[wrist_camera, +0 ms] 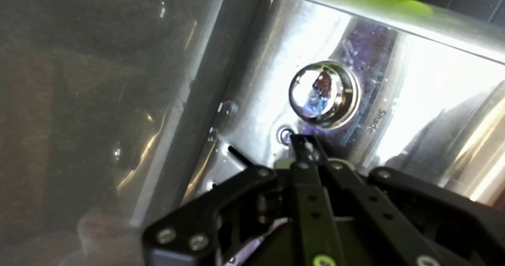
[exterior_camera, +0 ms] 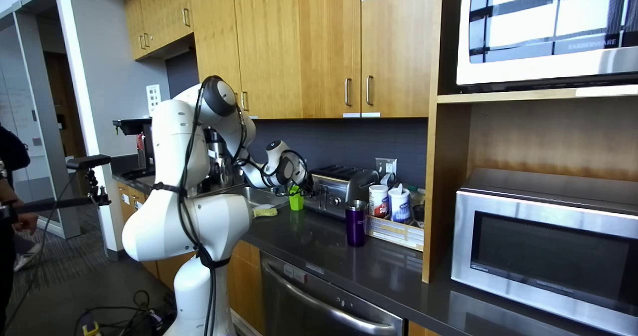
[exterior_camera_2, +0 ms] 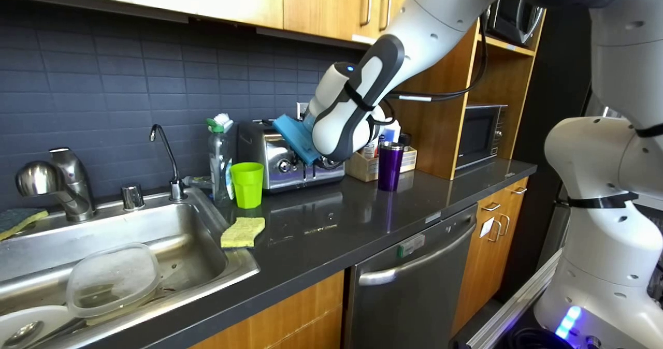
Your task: Press a button on the left side of the toaster
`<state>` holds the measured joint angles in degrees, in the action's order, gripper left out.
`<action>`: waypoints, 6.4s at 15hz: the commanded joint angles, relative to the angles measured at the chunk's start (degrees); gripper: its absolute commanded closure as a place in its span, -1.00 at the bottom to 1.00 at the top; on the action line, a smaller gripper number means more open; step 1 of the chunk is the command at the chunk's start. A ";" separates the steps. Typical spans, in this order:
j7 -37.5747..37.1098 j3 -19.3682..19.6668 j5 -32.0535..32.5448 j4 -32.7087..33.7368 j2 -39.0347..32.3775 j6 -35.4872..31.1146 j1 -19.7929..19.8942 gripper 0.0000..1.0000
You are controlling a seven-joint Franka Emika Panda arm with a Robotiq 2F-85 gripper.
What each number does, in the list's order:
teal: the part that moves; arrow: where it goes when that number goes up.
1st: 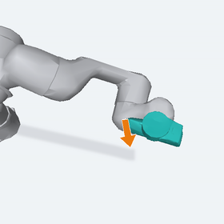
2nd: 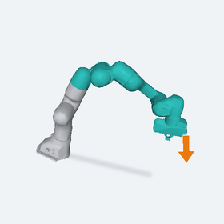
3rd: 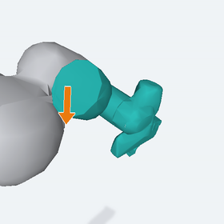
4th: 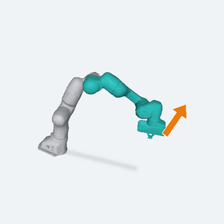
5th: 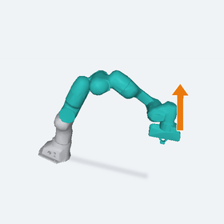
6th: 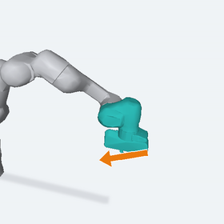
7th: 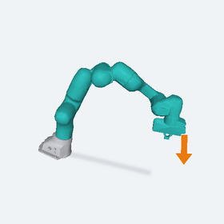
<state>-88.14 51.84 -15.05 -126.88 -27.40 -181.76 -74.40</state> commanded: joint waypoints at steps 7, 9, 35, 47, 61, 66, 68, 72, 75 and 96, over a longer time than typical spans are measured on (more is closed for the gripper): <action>-1.43 2.18 -0.43 -0.11 -0.66 2.24 -4.53 1.00; -2.04 4.52 -0.52 -0.71 -0.89 3.42 -7.25 1.00; 6.38 27.21 15.39 -3.92 17.71 32.19 -36.60 1.00; 30.33 32.69 31.45 -1.96 32.05 46.32 -40.07 1.00; 29.76 8.88 52.95 -8.15 49.88 57.37 -21.47 1.00; 27.95 -0.21 54.89 -13.62 55.17 57.25 -13.35 1.00; 31.27 -9.88 49.54 -16.63 52.57 53.21 -3.12 1.00; 33.16 -20.93 46.72 -21.62 54.03 47.10 7.80 1.00; 32.94 -33.94 41.64 -24.05 53.22 43.53 20.45 1.00; 58.76 -65.55 17.91 -17.60 53.79 54.11 58.25 1.00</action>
<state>-36.11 -13.08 5.00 -145.92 25.32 -132.00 -18.03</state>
